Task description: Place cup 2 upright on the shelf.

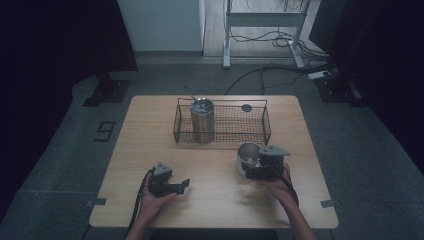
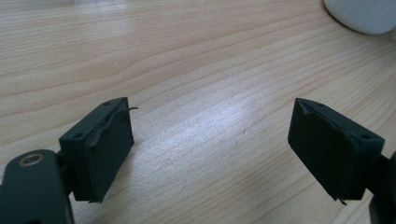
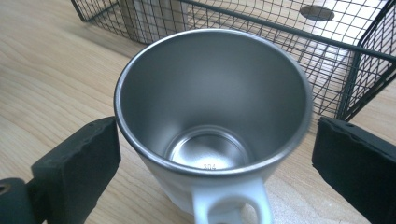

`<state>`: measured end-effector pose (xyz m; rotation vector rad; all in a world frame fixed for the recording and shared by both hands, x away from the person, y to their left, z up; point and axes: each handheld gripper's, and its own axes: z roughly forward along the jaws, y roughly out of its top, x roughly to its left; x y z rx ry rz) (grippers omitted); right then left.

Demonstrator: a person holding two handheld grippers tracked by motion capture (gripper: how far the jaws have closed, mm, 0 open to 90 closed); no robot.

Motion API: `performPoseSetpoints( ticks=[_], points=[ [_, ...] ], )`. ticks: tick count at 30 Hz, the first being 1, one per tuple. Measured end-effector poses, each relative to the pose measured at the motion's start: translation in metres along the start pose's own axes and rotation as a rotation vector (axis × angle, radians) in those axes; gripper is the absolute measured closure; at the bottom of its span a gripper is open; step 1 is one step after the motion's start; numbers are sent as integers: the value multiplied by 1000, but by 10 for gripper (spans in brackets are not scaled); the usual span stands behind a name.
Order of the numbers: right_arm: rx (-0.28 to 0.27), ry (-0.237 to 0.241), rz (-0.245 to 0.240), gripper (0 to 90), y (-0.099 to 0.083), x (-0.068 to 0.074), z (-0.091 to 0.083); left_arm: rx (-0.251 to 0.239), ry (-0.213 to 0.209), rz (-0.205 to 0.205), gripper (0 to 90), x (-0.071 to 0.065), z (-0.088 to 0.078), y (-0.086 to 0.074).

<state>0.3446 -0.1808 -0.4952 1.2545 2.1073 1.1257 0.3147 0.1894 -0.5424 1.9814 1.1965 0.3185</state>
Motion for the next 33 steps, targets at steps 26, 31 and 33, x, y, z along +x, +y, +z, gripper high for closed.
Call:
performPoseSetpoints(
  ticks=[26,31,33],
  points=[
    [28,12,-24,57,15,0,19,12,7,11,143,-2,2,-1],
    [33,16,-31,60,15,0,19,14,7,11,144,-2,2,-1],
    [32,15,-31,61,15,0,19,13,6,11,144,-1,2,-1]
  ],
)
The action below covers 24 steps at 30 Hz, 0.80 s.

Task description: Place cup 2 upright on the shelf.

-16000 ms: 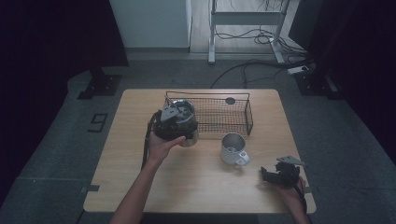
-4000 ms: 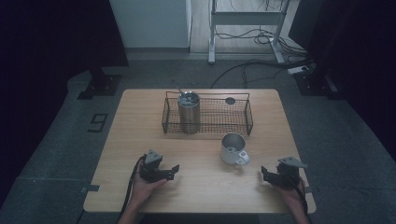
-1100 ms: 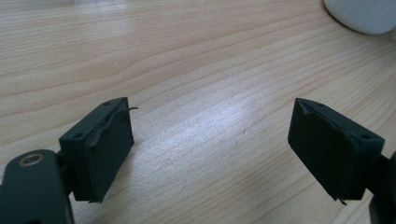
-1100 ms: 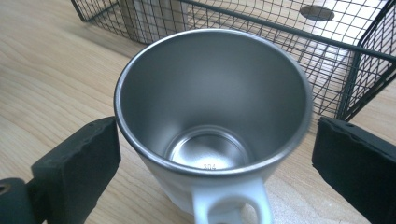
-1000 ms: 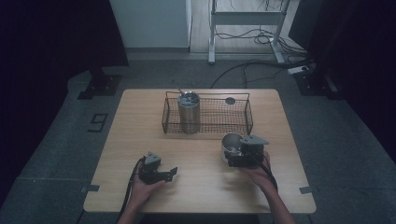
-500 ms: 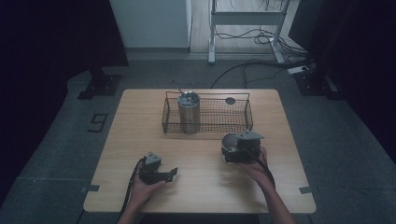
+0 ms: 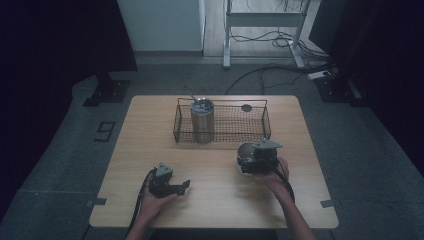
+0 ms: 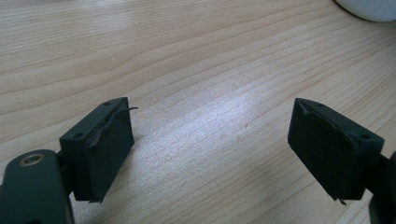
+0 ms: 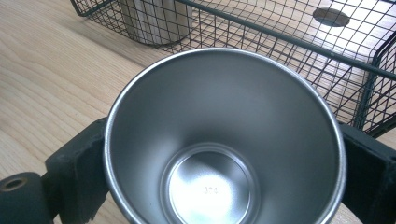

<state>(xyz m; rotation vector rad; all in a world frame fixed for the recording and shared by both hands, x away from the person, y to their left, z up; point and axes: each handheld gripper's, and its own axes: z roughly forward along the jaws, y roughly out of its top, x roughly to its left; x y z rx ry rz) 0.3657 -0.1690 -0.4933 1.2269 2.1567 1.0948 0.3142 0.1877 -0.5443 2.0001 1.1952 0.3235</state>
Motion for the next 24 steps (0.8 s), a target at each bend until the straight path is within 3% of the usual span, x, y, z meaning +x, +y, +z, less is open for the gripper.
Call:
performPoseSetpoints(
  ticks=[14,19,24],
  points=[
    [-32,0,9,62,1,-1,-10,3,-4,-3,145,0,1,0],
    [-50,42,17,62,7,0,-20,2,-8,-4,145,0,1,0],
    [-78,41,2,63,15,1,-32,-2,-13,-2,145,-2,-1,1]
  ],
)
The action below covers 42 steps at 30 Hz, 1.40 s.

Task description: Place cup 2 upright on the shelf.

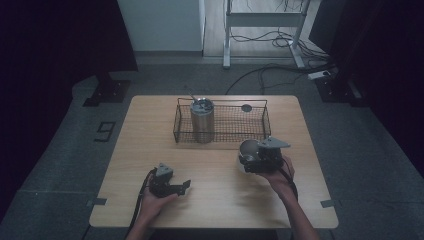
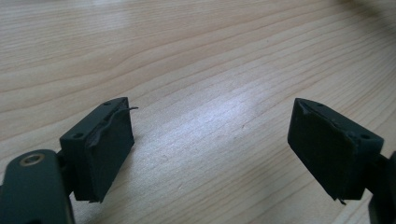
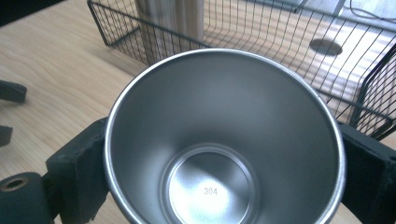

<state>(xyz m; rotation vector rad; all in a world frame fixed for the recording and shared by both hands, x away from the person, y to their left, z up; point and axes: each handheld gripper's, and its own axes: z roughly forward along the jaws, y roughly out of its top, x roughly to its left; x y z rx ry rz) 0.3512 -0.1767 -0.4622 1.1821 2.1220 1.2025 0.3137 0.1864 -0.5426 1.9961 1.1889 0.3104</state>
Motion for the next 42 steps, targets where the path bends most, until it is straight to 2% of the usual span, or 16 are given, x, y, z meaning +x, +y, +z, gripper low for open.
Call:
performPoseSetpoints(
  ticks=[12,27,42],
  points=[
    [-32,8,-40,62,18,7,-13,0,0,-1,145,0,0,0],
    [-66,4,-38,62,36,5,-25,-11,-1,2,147,0,-2,0],
    [-89,7,-29,62,51,2,-28,-22,-6,3,147,0,-4,1]
  ],
)
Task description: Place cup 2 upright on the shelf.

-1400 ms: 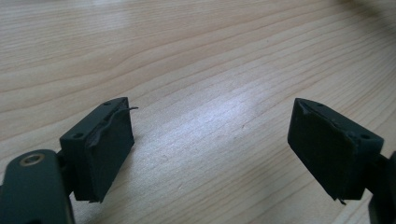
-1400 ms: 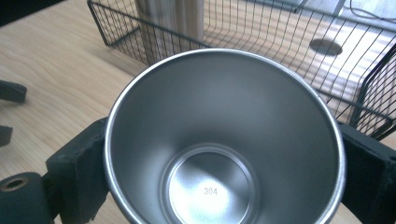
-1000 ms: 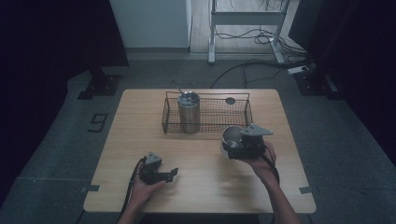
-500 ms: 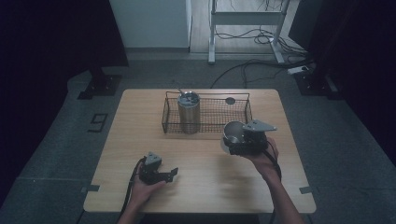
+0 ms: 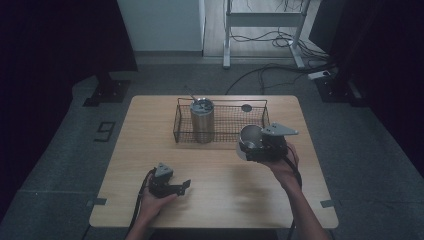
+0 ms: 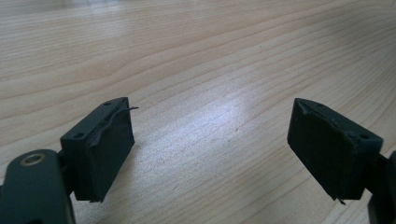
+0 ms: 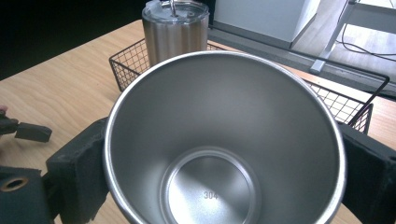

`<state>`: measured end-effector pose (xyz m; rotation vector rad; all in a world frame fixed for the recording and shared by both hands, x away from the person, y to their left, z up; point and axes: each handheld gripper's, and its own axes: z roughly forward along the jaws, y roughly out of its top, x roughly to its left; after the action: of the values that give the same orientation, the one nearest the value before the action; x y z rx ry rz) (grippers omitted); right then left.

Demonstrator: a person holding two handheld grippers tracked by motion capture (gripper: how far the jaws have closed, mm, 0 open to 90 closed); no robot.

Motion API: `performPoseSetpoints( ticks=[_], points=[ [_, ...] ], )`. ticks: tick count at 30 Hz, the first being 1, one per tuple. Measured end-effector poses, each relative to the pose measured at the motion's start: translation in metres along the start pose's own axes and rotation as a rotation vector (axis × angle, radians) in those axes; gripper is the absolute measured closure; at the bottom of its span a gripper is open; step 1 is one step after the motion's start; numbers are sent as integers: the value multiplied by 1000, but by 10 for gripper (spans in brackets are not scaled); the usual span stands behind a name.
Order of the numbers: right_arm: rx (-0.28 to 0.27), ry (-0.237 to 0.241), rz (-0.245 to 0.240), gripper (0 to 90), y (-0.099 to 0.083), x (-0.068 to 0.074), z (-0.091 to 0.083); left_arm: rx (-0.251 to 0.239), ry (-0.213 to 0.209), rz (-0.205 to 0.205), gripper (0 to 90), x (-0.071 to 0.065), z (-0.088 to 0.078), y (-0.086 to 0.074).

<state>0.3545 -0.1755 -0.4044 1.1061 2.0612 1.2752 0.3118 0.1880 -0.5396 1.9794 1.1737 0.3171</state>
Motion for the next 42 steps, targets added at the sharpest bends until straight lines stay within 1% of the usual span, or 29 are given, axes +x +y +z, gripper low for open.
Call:
performPoseSetpoints(
  ticks=[17,32,36,42],
  points=[
    [-6,-12,5,62,20,-7,9,1,-2,2,147,1,-2,0],
    [1,-33,21,62,30,-19,18,7,-6,5,147,0,-1,0],
    [8,-37,20,62,33,-22,22,9,-7,5,147,0,-1,0],
    [0,-39,15,62,39,-25,24,6,-8,2,148,1,-2,0]
  ],
)
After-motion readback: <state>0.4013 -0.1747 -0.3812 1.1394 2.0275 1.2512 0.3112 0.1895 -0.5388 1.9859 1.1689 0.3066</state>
